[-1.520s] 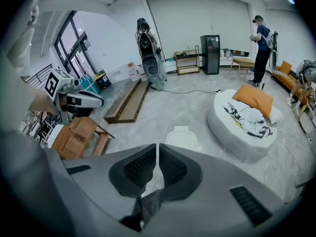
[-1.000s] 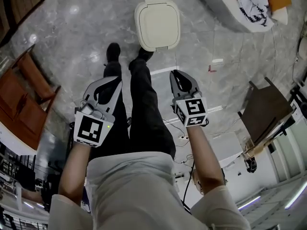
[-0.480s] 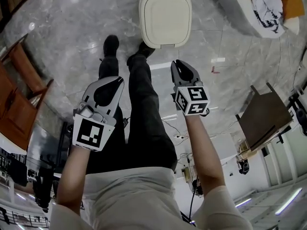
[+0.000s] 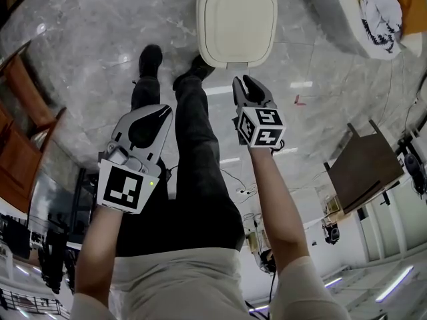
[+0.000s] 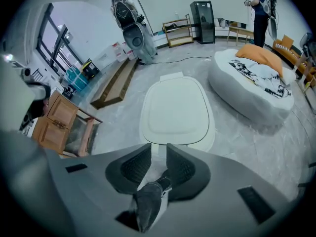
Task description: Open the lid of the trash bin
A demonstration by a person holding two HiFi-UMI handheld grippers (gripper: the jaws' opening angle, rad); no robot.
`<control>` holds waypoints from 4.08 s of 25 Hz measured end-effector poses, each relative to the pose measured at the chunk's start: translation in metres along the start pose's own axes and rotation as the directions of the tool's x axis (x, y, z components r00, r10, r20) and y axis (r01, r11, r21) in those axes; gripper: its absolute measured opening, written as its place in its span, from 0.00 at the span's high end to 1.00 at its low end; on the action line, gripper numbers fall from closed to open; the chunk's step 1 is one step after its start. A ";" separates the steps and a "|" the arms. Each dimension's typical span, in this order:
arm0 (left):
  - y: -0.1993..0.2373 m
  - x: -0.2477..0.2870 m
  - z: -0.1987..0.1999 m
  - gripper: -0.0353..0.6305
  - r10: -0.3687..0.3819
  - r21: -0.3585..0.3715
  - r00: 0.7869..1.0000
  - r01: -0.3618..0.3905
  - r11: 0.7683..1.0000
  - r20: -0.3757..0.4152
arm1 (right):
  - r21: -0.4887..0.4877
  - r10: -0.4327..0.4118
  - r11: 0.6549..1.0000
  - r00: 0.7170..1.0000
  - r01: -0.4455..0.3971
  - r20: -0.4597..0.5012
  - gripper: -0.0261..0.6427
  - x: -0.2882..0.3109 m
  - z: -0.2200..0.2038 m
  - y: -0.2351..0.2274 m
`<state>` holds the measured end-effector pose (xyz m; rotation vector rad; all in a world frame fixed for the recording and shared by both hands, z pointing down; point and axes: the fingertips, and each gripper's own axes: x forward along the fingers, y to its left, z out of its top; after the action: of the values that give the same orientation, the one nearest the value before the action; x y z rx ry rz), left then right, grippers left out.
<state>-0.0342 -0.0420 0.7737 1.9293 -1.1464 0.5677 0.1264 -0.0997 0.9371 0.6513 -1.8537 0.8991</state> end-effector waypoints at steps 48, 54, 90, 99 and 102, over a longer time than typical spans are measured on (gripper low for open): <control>-0.018 -0.031 0.017 0.91 0.032 0.051 0.999 -0.033 0.998 0.023 | -0.077 -0.154 0.985 0.988 0.154 0.002 0.74 -0.026 0.016 -0.040; -0.037 -0.041 0.035 0.91 0.027 0.041 0.999 -0.028 0.999 0.035 | -0.107 -0.119 0.986 0.991 0.126 0.069 0.77 -0.067 0.044 -0.024; -0.106 -0.208 0.143 0.91 0.100 0.076 0.959 -0.124 0.989 0.263 | -0.286 0.012 0.952 0.925 0.106 0.380 0.90 -0.346 0.130 0.096; -0.128 -0.253 0.148 0.91 0.085 0.107 0.942 -0.126 0.986 0.326 | -0.297 -0.001 0.943 0.890 0.153 0.455 0.91 -0.395 0.123 0.121; -0.132 -0.263 0.148 0.91 0.072 0.117 0.936 -0.118 0.986 0.344 | -0.289 -0.008 0.942 0.875 0.169 0.485 0.91 -0.414 0.121 0.127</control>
<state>-0.0504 0.0066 0.4482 2.1553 -1.4562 0.3791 0.1401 -0.0986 0.4879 0.7924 -2.3238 0.3657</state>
